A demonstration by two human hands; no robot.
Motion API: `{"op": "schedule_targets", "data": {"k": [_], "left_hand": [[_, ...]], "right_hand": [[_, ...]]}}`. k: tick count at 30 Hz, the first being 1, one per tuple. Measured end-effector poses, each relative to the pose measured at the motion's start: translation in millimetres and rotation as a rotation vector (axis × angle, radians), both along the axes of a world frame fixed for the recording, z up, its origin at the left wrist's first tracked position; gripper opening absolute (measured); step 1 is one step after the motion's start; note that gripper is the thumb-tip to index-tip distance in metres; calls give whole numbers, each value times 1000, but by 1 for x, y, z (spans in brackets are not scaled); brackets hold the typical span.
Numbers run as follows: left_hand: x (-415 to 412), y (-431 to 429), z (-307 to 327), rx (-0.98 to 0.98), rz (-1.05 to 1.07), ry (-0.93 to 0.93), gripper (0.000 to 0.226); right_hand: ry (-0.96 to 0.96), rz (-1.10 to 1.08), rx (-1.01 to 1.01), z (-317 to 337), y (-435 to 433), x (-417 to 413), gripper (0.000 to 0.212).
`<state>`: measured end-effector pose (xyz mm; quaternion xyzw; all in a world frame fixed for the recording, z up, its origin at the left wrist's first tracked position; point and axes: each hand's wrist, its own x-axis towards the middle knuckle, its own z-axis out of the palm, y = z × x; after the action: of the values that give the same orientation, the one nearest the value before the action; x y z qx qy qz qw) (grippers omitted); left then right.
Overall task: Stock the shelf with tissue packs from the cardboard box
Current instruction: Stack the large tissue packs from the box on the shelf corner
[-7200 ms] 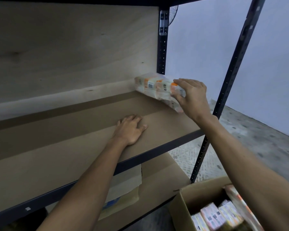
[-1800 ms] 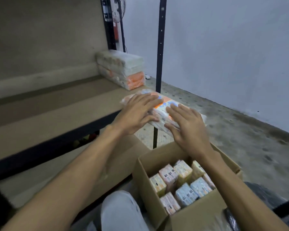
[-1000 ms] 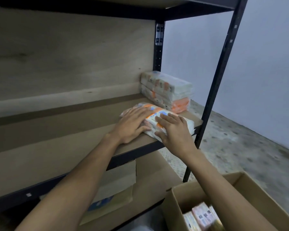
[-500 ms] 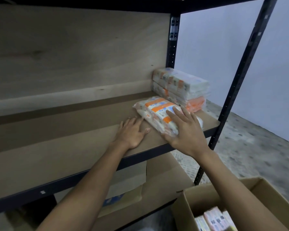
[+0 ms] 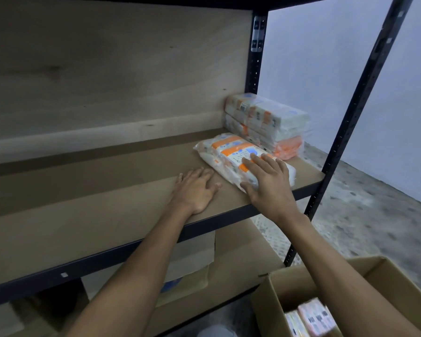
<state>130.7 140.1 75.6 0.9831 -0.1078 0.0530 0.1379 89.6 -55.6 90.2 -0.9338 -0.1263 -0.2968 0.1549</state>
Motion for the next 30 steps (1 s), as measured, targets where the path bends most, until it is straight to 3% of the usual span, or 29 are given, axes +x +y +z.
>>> {"op": "schedule_targets", "data": {"k": [11,30], "left_hand": [[-1,1,1,-29,-4,-22,58],[30,-20,7,-14,20,44,58]], "right_hand": [[-84,56,83,15,-4,9,43],[-289,-37,118,125,-55,73,38]]}}
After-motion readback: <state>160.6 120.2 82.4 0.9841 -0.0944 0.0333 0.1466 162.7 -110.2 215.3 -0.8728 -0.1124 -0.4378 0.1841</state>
